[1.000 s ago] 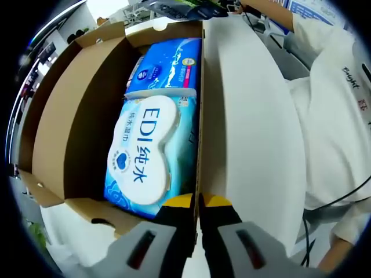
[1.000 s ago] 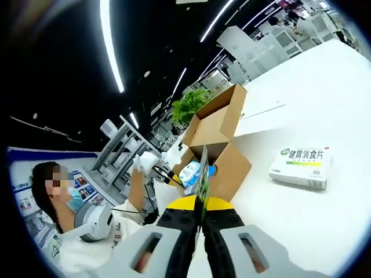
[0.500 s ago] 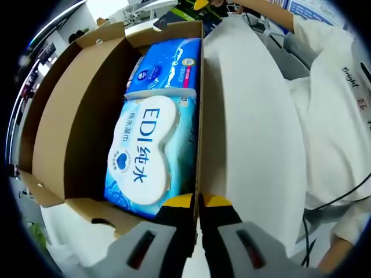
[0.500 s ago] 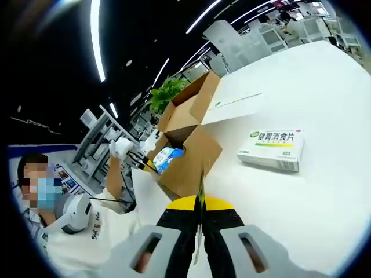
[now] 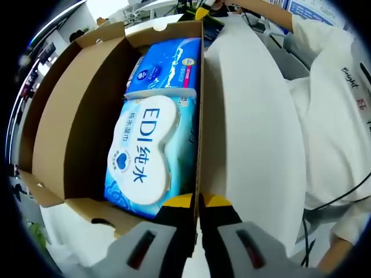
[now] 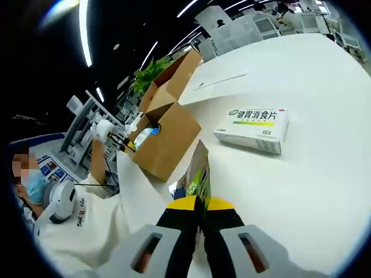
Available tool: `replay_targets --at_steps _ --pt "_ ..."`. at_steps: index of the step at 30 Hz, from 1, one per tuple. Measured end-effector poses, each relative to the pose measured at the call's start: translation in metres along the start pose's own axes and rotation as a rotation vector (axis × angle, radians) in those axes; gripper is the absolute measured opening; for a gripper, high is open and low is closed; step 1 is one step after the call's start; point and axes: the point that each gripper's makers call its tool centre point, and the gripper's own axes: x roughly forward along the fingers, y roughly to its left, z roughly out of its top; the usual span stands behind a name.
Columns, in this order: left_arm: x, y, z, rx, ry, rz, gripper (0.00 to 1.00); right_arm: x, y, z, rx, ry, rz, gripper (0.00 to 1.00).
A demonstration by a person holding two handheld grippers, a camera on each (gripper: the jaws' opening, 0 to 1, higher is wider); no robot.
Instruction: Operate the shoe box by opening the lid, removing the specified soft item, and placing it in the target area until the item is outside and the box remains undamaged.
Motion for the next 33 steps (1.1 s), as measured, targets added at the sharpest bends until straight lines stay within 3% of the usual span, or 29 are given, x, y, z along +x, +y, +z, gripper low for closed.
replay_targets --at_steps 4,9,28,33 --pt "0.000 0.000 0.000 0.000 0.000 -0.001 0.03 0.006 -0.019 -0.010 -0.109 0.094 -0.141 0.00" --pt "0.000 -0.001 -0.001 0.001 -0.001 0.001 0.03 0.011 -0.025 -0.005 -0.215 0.118 -0.204 0.00" --pt "0.001 0.000 -0.002 0.002 -0.002 0.004 0.03 0.015 -0.042 0.005 -0.451 0.181 -0.298 0.00" --pt "0.000 0.000 -0.001 0.001 -0.001 0.003 0.03 0.015 -0.048 0.010 -0.557 0.194 -0.324 0.00"
